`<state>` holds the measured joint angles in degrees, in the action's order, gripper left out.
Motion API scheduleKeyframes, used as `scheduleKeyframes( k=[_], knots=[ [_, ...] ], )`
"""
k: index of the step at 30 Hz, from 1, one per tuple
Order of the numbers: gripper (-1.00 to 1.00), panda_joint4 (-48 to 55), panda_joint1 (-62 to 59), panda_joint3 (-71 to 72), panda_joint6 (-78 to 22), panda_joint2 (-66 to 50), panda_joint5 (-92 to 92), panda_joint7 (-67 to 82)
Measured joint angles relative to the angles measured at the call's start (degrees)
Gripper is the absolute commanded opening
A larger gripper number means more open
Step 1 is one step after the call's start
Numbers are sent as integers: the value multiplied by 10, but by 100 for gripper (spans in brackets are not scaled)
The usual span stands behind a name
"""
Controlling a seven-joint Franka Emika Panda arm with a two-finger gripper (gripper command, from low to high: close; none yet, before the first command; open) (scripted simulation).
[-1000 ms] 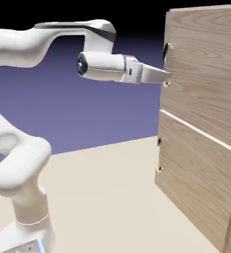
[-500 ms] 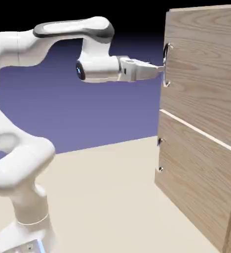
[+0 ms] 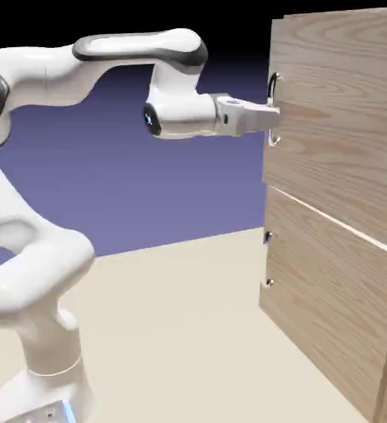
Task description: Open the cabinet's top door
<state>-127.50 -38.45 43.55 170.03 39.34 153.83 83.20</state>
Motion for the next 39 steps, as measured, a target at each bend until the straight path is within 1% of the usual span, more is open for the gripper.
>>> scheduleKeyframes(
  k=[7, 13, 20, 25, 29, 34, 39],
  knots=[
    [-100, -85, 145, -124, -36, 33, -111, -54],
    [-100, -166, 269, -241, -69, 90, -244, -124],
    [-100, -247, 364, -354, -109, 175, -419, -221],
    [-100, -293, 388, -417, -155, 238, -544, -295],
    [-100, -322, 384, -470, -215, 287, -645, -350],
    [-100, -340, 361, -556, -319, 338, -768, -401],
    [-100, -329, 339, -660, -439, 361, -882, -426]
  ],
)
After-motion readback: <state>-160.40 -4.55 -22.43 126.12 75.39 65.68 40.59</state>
